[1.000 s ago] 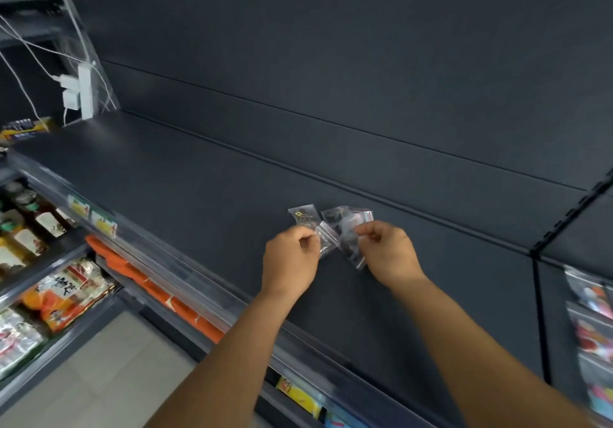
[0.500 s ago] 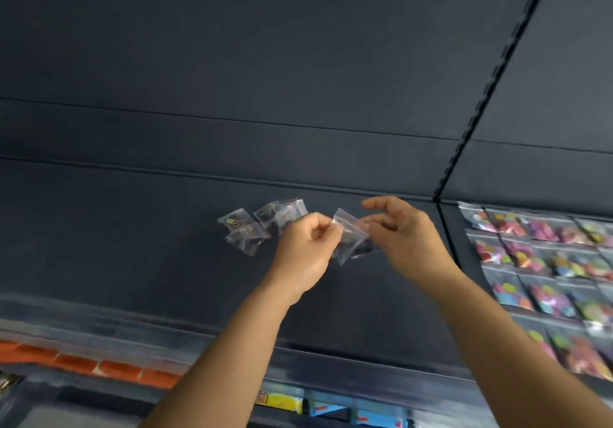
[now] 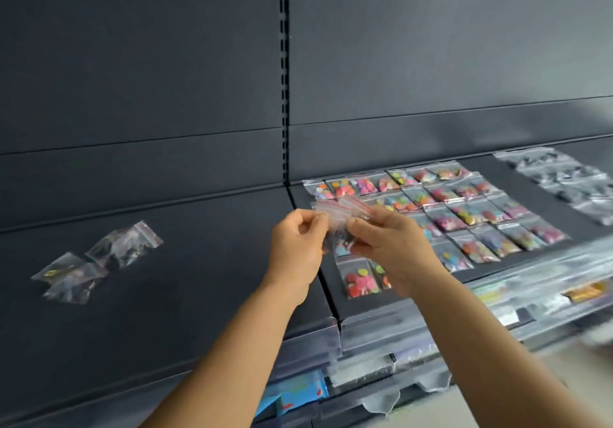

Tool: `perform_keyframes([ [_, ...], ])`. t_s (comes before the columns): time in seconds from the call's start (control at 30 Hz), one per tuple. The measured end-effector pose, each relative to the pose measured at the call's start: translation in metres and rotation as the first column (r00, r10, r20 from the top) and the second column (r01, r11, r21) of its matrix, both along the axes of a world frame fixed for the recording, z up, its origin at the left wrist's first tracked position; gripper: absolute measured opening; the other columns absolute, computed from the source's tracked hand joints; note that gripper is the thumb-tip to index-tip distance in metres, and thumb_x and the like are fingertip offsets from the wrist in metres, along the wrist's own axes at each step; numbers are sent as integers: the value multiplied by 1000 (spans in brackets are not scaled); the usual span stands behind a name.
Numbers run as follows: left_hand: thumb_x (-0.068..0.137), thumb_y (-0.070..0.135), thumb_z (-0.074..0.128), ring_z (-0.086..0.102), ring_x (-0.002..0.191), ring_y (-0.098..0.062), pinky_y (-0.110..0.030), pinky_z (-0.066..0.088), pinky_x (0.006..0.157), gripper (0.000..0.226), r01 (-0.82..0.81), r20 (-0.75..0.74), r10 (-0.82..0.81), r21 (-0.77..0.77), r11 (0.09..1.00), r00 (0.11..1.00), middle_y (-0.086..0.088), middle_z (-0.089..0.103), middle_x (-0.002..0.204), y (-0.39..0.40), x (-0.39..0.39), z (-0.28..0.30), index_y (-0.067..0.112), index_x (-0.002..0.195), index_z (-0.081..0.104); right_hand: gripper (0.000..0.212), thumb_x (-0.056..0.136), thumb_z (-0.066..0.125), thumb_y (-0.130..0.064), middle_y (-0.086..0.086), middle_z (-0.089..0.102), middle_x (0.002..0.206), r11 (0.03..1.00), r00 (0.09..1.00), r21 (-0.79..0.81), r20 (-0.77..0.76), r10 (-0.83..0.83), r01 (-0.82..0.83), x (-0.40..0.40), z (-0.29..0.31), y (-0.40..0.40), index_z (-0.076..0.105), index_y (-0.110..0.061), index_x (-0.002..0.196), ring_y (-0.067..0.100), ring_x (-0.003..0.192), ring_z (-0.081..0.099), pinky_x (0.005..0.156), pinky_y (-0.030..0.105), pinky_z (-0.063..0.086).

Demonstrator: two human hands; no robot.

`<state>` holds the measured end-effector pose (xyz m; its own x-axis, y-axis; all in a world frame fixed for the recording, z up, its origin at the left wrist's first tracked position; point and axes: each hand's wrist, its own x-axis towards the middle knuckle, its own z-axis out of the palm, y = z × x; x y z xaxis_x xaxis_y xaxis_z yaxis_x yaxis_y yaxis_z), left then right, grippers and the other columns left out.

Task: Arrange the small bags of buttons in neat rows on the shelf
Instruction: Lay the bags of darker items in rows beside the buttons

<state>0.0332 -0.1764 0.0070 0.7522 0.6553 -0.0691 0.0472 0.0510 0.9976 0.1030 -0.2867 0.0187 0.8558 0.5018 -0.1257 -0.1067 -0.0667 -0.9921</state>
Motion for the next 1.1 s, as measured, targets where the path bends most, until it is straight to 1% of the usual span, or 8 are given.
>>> perform_keyframes([
  [0.13, 92, 18, 58, 67, 85, -24, -46, 55, 84, 12, 51, -2, -51, 14, 999, 999, -4, 72, 86, -47, 27, 4, 15, 85, 67, 16, 91, 59, -13, 8, 68, 75, 993, 993, 11, -19, -114, 114, 21, 2, -50, 70, -11, 80, 18, 70, 60, 67, 31, 54],
  [0.23, 93, 15, 55, 67, 81, -17, -40, 54, 85, 15, 74, 14, -74, 28, 997, 997, 0, 73, 84, -88, 48, 8, 15, 84, 67, 25, 91, 59, -14, 3, 65, 65, 980, 979, 0, 45, -198, 198, 43, 6, -94, 71, -16, 69, 18, 65, 57, 59, 29, 48],
  [0.47, 92, 21, 53, 66, 82, -18, -40, 56, 78, 15, 137, 9, -138, 109, 985, 990, 1, 72, 87, -200, 115, 14, 18, 91, 68, 19, 85, 64, -11, 7, 63, 59, 945, 929, -77, 225, -293, 317, 90, 18, -205, 70, -12, 66, 19, 55, 52, 59, 34, 47],
  [0.57, 93, 21, 52, 61, 72, -18, -39, 52, 64, 14, 155, 12, -159, 153, 976, 987, -5, 70, 85, -250, 142, 15, 18, 89, 65, 22, 87, 61, -9, 5, 60, 57, 940, 924, -30, 195, -328, 340, 109, 20, -253, 71, -14, 68, 17, 53, 51, 56, 31, 47],
  [0.67, 92, 21, 52, 61, 74, -20, -39, 53, 68, 13, 160, 19, -166, 170, 972, 986, -7, 70, 84, -295, 165, 16, 15, 89, 64, 24, 90, 60, -12, 13, 64, 64, 940, 928, 7, 157, -337, 340, 126, 21, -299, 71, -8, 69, 19, 59, 58, 64, 35, 55],
  [0.77, 93, 20, 51, 63, 75, -18, -28, 51, 64, 13, 175, 29, -184, 192, 966, 982, -4, 69, 83, -334, 185, 15, 14, 90, 63, 22, 89, 61, -19, 20, 68, 74, 941, 930, -5, 156, -333, 338, 141, 21, -336, 72, -8, 73, 22, 66, 61, 73, 39, 56],
  [0.9, 94, 20, 51, 61, 72, -12, -15, 48, 54, 12, 240, 40, -253, 201, 950, 967, -2, 67, 83, -371, 212, 14, 14, 91, 62, 13, 87, 64, -18, 12, 69, 72, 913, 902, 12, 153, -404, 407, 162, 17, -373, 73, -11, 81, 20, 65, 59, 70, 39, 55],
  [1.1, 92, 16, 55, 60, 66, -7, -20, 52, 59, 11, 403, 27, -409, 120, 907, 912, 2, 67, 74, -406, 265, 14, 14, 84, 63, 8, 85, 66, -15, 3, 65, 62, 853, 846, 17, 122, -520, 522, 211, 8, -415, 72, -13, 81, 15, 58, 58, 58, 29, 50],
])
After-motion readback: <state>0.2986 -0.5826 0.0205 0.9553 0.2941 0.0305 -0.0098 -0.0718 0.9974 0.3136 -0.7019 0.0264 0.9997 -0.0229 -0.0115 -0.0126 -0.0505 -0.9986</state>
